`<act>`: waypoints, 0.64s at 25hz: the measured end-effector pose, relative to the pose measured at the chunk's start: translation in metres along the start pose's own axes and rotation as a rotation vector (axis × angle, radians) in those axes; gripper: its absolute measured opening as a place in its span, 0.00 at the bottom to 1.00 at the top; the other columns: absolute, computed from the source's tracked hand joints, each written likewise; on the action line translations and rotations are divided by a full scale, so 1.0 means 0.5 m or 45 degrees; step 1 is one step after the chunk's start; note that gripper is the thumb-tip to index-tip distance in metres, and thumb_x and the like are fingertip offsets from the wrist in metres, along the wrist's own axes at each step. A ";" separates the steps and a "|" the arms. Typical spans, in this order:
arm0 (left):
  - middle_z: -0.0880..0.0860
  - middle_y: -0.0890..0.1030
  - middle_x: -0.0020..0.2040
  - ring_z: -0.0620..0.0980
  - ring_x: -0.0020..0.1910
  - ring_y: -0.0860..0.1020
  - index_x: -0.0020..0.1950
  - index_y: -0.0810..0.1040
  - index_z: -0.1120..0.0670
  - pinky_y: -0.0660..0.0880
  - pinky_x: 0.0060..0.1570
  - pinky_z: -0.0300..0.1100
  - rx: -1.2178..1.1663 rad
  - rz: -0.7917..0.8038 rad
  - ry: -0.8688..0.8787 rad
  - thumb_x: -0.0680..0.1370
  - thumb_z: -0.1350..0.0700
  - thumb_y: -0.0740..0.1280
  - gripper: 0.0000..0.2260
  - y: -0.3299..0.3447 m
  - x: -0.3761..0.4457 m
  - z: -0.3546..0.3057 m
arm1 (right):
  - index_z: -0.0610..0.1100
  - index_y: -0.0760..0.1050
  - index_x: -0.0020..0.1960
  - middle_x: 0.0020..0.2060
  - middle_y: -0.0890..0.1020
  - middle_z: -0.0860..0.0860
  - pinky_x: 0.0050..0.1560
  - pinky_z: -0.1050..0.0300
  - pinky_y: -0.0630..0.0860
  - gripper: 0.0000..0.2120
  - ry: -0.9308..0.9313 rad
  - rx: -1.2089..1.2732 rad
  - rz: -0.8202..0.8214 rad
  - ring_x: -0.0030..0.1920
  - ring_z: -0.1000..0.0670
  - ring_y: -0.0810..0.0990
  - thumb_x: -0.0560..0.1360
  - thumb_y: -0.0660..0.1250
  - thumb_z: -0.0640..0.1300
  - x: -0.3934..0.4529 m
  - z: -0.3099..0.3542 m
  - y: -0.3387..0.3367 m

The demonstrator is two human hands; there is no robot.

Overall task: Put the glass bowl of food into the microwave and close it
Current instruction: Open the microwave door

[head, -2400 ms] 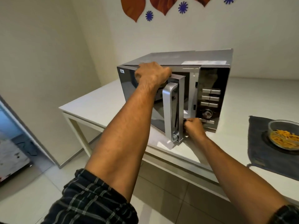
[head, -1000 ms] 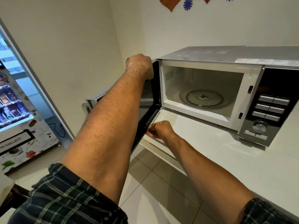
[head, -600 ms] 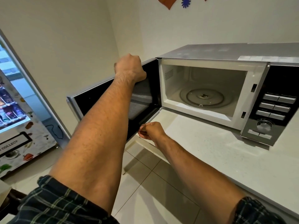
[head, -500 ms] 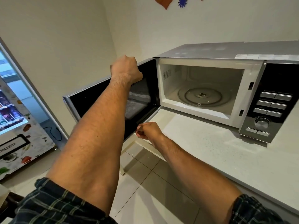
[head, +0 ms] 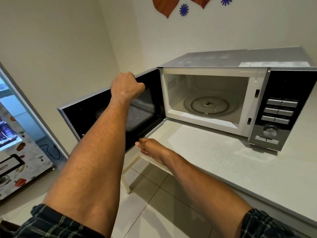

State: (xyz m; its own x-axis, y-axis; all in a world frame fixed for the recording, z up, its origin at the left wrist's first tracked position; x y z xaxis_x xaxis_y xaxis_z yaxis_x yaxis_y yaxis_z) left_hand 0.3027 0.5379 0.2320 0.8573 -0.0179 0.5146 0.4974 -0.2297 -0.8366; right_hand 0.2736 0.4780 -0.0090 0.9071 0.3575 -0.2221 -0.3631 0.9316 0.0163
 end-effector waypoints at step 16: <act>0.54 0.79 0.27 0.53 0.28 0.77 0.33 0.79 0.59 0.73 0.31 0.49 -1.252 -0.209 0.218 0.79 0.50 0.62 0.19 0.203 -0.164 -0.392 | 0.40 0.77 0.33 0.29 0.79 0.48 0.32 0.48 0.75 0.16 -0.885 -0.700 -1.592 0.31 0.48 0.75 0.77 0.66 0.46 -0.377 -0.002 -0.381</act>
State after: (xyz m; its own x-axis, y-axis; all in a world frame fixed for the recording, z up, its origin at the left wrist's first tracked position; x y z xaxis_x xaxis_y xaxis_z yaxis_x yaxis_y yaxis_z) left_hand 0.2568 0.3251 0.1416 0.7188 -0.0357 0.6943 0.2109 -0.9404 -0.2666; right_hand 0.1717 0.2332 0.0288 0.5426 -0.5075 0.6694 0.7952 0.5670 -0.2146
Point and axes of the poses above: each hand's wrist, its own x-axis towards the middle knuckle, its own y-axis out of the palm, z = x × y, the point moved 3 cm from there along x, towards the middle knuckle
